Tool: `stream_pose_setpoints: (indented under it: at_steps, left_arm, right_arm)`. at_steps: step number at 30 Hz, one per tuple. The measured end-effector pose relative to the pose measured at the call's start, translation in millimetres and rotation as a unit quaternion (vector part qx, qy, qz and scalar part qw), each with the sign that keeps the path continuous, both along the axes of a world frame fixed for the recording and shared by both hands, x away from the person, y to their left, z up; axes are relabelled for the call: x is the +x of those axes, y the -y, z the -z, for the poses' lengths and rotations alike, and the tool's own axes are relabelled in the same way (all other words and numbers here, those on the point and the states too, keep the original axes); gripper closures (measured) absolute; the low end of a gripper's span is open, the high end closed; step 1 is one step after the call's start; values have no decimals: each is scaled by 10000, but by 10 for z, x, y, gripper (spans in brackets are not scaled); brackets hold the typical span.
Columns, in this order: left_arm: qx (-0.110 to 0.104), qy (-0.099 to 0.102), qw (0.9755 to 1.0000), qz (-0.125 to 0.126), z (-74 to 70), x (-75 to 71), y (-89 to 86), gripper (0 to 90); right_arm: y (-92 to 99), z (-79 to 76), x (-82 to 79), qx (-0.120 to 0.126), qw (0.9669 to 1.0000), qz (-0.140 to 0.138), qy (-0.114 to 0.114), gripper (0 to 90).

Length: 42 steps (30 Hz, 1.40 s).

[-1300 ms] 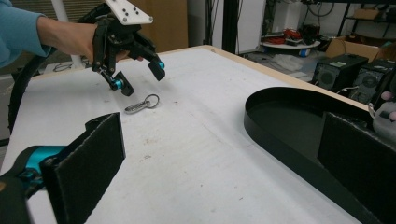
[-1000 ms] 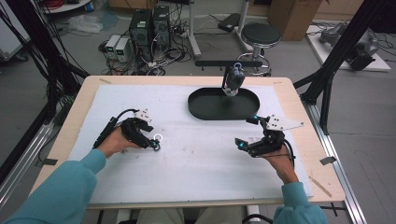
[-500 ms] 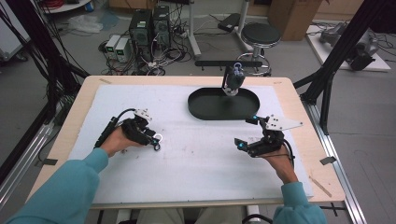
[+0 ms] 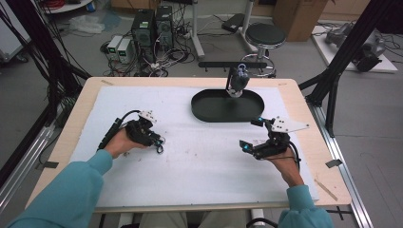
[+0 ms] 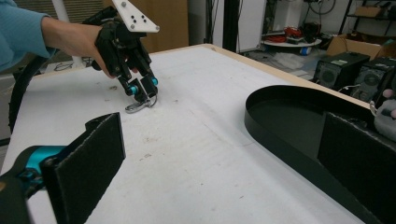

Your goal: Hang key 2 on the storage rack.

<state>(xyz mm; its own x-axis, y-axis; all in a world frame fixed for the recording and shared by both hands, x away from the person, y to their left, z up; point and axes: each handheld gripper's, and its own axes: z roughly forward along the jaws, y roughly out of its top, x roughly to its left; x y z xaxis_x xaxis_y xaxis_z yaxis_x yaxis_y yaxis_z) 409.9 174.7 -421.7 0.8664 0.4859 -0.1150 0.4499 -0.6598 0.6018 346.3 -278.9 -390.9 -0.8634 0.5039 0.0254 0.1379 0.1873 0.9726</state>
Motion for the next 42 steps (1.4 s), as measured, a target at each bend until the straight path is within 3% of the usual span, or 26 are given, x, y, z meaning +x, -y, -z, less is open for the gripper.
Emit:
stream_pose_setpoints:
  at_steps: [14, 35, 42]
  left_arm:
    - [9, 21, 10000, 9, -29, -12, -16, 793]
    - [-41, -78, 10000, 6, -45, -25, -4, 880]
    - [-224, 127, 9996, -62, -170, -50, -60, 881]
  right_arm:
    - [1, 2, 2, -7, 10000, -1, -8, 7]
    - [-13, 7, 0, -28, 10000, -16, -43, 7]
    - [-26, 17, 5, 34, 9998, -118, -138, 8]
